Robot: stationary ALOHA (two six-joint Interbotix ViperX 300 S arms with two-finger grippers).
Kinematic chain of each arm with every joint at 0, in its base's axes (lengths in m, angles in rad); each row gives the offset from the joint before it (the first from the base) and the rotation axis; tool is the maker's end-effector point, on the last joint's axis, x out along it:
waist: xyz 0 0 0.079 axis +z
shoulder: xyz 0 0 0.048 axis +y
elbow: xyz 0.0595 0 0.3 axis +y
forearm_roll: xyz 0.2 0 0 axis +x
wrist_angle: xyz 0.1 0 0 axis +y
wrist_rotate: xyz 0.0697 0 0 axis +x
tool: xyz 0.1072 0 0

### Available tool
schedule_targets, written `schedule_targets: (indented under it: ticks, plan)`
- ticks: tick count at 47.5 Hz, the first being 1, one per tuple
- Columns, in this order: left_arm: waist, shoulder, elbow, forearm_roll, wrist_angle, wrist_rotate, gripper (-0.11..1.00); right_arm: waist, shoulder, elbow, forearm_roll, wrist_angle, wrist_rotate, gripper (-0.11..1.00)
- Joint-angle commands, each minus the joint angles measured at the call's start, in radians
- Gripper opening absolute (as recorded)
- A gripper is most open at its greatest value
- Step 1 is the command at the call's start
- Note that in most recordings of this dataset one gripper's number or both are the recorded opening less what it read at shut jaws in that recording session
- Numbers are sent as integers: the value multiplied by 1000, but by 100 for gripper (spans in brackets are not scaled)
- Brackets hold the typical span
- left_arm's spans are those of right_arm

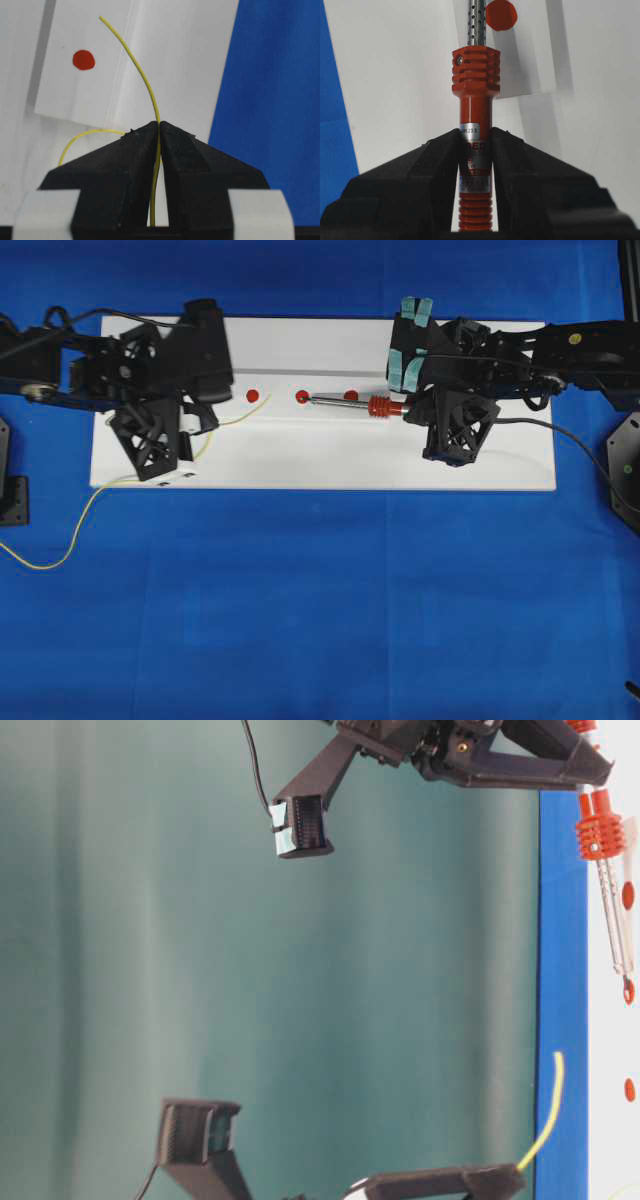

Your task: Touch the tip of the soldering iron to the tip of the solder at the mark.

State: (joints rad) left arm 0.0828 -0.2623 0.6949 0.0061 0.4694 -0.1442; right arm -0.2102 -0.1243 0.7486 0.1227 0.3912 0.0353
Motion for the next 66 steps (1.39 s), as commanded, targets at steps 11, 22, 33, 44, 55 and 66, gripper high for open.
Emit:
schedule_targets:
  ticks: [11, 22, 33, 44, 55, 66]
  plan:
    - [-2, -28, -15, 3, -11, 2, 3, 0, -25, -18, -2, -9, 2, 7]
    - [-2, -28, -17, 2, -17, 0, 3, -3, -126, 20, -2, -5, 0, 7]
    - [-2, -31, -17, 3, -17, -2, 3, -12, -307, 140, -2, -3, 11, 7]
    - [-2, -31, -18, 3, -15, -3, 3, -15, -430, 207, -3, 48, 58, 7]
    - [-2, -20, -35, 3, -11, 0, 3, -15, -416, 207, -5, 57, 60, 7]
    - [-2, 0, -67, 2, -17, -2, 3, -15, -410, 207, -14, 52, 61, 7]
